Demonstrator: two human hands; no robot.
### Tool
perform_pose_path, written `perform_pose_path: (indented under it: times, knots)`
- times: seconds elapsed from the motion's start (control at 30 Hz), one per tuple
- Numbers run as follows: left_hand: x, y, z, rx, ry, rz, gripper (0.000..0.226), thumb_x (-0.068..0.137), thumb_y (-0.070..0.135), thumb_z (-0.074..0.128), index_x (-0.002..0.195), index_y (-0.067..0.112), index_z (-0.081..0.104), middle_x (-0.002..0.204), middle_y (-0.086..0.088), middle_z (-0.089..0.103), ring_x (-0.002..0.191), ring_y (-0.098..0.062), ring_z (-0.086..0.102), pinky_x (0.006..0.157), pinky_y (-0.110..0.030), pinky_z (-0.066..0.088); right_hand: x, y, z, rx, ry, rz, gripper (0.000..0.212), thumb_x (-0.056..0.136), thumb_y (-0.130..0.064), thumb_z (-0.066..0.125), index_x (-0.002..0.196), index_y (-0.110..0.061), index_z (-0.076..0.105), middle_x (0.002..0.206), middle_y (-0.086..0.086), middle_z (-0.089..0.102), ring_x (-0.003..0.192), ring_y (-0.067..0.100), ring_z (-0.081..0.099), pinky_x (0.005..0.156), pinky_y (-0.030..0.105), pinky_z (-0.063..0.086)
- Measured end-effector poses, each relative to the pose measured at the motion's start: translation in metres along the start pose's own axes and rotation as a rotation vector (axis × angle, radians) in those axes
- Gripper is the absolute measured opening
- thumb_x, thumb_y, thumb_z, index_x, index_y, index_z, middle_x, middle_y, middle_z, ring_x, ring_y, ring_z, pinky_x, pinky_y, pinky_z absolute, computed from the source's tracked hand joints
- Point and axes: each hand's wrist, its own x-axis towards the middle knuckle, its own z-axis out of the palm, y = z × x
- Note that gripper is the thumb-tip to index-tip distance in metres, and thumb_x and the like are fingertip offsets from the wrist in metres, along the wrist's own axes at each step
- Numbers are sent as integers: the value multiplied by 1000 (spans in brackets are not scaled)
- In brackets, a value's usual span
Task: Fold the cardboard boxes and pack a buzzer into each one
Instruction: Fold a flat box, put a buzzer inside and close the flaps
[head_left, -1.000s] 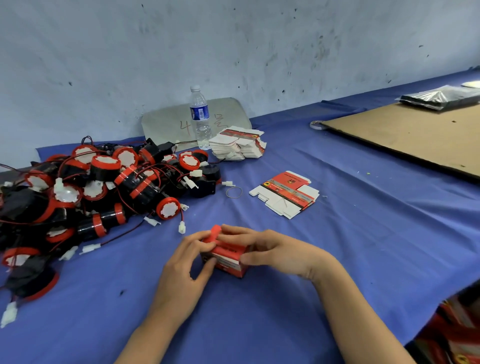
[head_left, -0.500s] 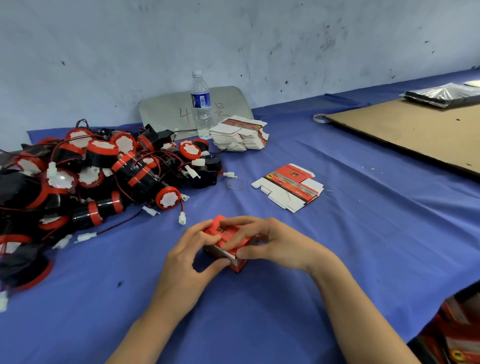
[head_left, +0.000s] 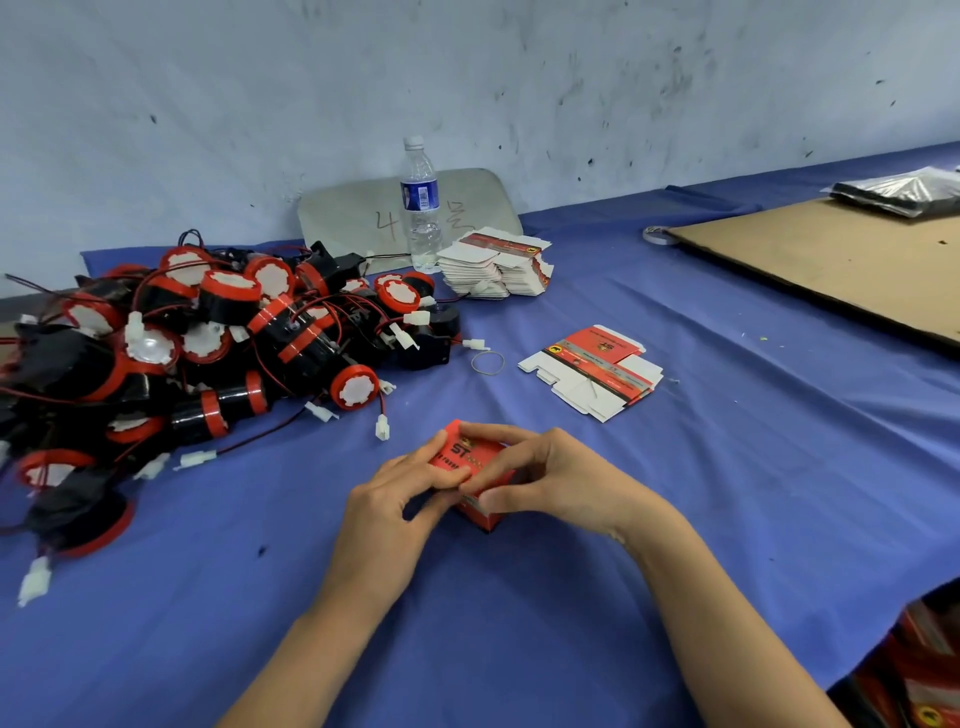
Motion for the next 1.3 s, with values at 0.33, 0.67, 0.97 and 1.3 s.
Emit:
perform_pose_path:
  times: [0.33, 0.67, 0.97, 1.3]
  knots:
    - [-6, 7, -2, 20, -23, 123, 72, 66, 55, 71, 130, 46, 40, 136, 23, 39, 129, 9, 35, 102, -5, 28, -6, -13, 12, 267, 250, 38, 26, 83, -35, 59, 91, -10, 63, 81, 6, 67, 69, 19, 62, 55, 31, 50]
    - [-11, 27, 4, -341, -10, -140, 55, 56, 52, 75, 107, 36, 60, 100, 16, 69, 90, -4, 66, 74, -15, 51, 2, -23, 48, -37, 838, -150, 56, 83, -67, 34, 59, -17, 46, 51, 1, 47, 49, 18, 41, 50, 38, 39]
    - [-12, 31, 2, -353, 3, -185, 50, 55, 53, 73, 98, 31, 63, 87, 10, 71, 74, -5, 66, 63, -13, 49, 3, -26, 38, -95, 664, -10, 58, 69, -79, 37, 64, -22, 49, 53, -7, 49, 54, 14, 45, 54, 34, 41]
    - [5, 18, -5, -706, 143, -446, 23, 105, 24, 31, 117, 20, 51, 82, -7, 70, 51, -22, 65, 45, -28, 55, -45, -32, -42, 461, 294, 68, 26, 79, -32, 72, 104, -27, 68, 86, 3, 55, 67, 17, 56, 54, 31, 55]
